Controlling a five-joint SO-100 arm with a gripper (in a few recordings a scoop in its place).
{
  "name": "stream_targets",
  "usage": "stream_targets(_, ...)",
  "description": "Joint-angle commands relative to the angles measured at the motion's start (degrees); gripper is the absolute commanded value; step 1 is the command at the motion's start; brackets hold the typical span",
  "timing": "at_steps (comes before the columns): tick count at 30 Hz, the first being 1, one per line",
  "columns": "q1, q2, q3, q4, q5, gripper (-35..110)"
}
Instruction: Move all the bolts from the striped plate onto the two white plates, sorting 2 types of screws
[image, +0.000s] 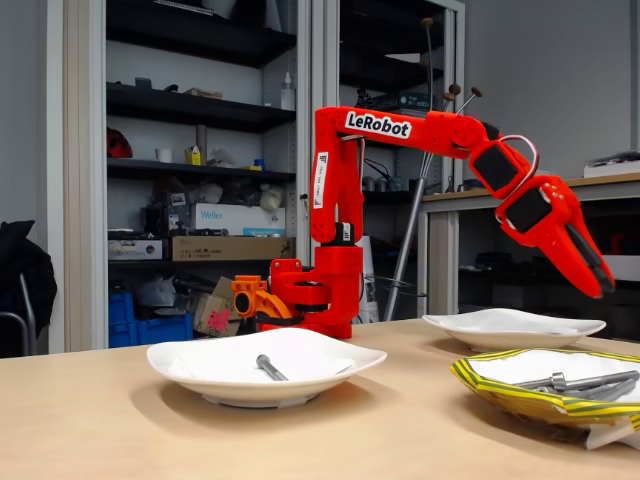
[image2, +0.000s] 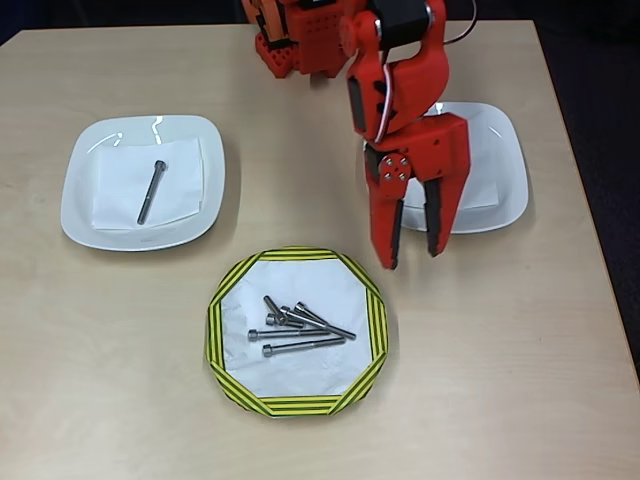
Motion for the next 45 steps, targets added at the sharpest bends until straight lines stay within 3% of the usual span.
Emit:
stream_targets(1, 5.3, -1.4, -6.7, 1.1, -11.3, 16)
stream_targets(5, 10.5, -4.5, -9.5, 1.9, -24.6, 15)
stream_targets(9, 14.6, -8.1, -10.8, 1.4, -29.4, 14)
stream_targets(14, 16.7, -13.6, -16.1, 6.5, -28.2, 14)
stream_targets(45, 19.2, -23.6, -21.4, 9.2, -25.0, 0)
